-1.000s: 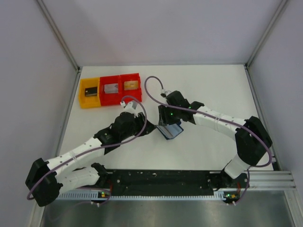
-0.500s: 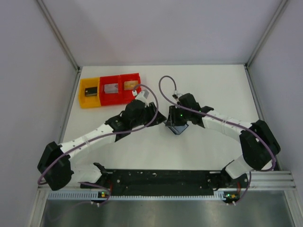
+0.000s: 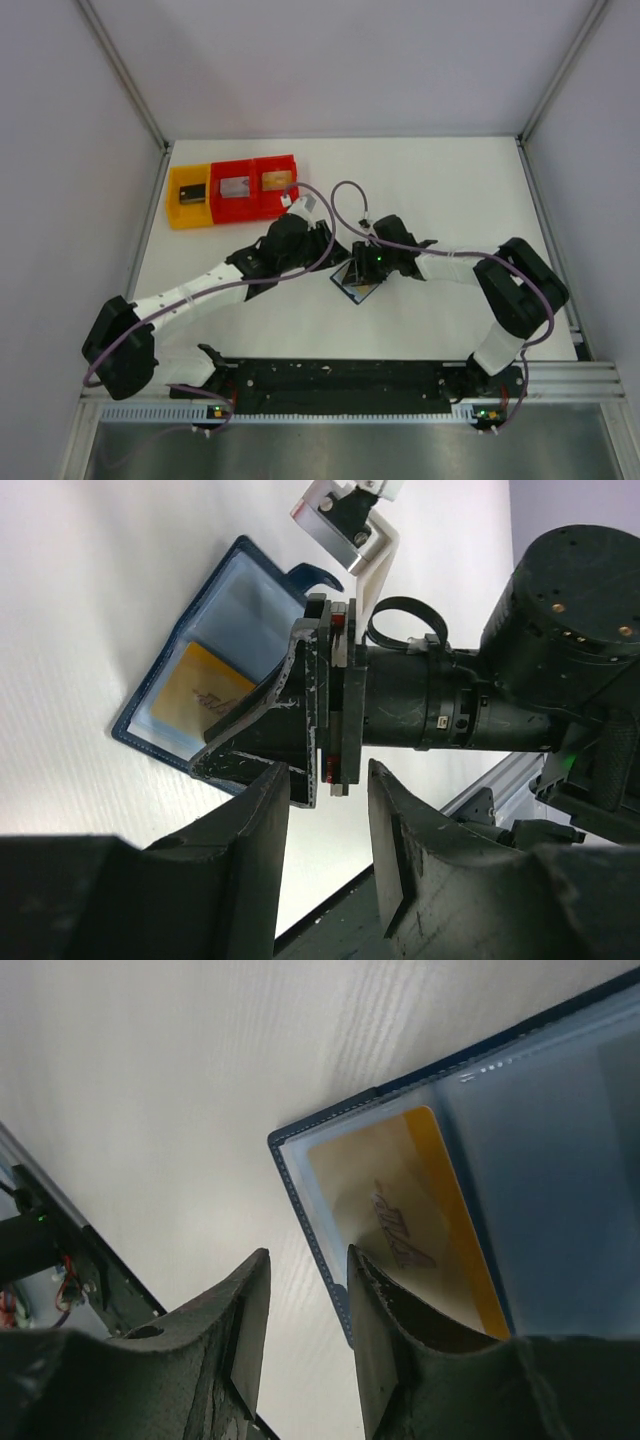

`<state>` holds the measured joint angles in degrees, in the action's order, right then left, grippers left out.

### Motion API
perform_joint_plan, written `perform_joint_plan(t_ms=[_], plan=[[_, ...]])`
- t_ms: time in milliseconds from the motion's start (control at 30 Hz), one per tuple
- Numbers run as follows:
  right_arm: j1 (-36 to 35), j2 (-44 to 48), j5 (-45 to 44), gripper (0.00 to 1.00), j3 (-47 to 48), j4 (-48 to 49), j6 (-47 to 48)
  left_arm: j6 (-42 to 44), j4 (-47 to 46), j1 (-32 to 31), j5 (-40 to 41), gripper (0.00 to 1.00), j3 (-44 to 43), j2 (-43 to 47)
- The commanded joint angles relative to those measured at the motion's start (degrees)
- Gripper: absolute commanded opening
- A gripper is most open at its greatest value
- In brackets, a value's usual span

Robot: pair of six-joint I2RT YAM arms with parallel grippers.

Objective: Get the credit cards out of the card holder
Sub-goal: Open the card holder at the center of the board.

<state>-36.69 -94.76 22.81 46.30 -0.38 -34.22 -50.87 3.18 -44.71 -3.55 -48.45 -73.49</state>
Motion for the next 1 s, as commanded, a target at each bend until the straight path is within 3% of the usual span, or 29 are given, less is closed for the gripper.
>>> perform_joint_plan(t_ms=[0, 200, 367, 567, 833, 967], plan=[[-0.32, -1.83, 1.19, 0.37, -0.51, 5.13, -1.73, -0.72, -4.31, 0.06, 0.91, 0.41, 2.3, 0.99], [-0.58, -0.52, 0.92, 0.36, 0.01, 4.16, -0.68, -1.25, -6.69, 0.15, 2.67, 0.35, 1.87, -3.4], [-0.75, 2.47, 0.22, 0.21, -0.95, 4.69, -0.32, -2.65, -7.66, 0.41, 5.22, 0.15, 0.72, -8.58], [-0.75, 4.93, -1.01, 0.1, -0.87, 3.29, 0.73, -3.36, -8.98, 1.29, 4.08, 0.06, -0.94, -14.92], [-0.67, 8.88, -4.43, 0.09, -0.51, 0.56, 1.96, -3.79, -7.66, 1.29, 3.82, 0.0, 0.89, -19.76], [0.56, 10.56, -5.93, 0.17, -0.86, -1.9, 2.49, -3.8, -8.89, 1.29, 3.99, 0.0, 4.67, -19.84]])
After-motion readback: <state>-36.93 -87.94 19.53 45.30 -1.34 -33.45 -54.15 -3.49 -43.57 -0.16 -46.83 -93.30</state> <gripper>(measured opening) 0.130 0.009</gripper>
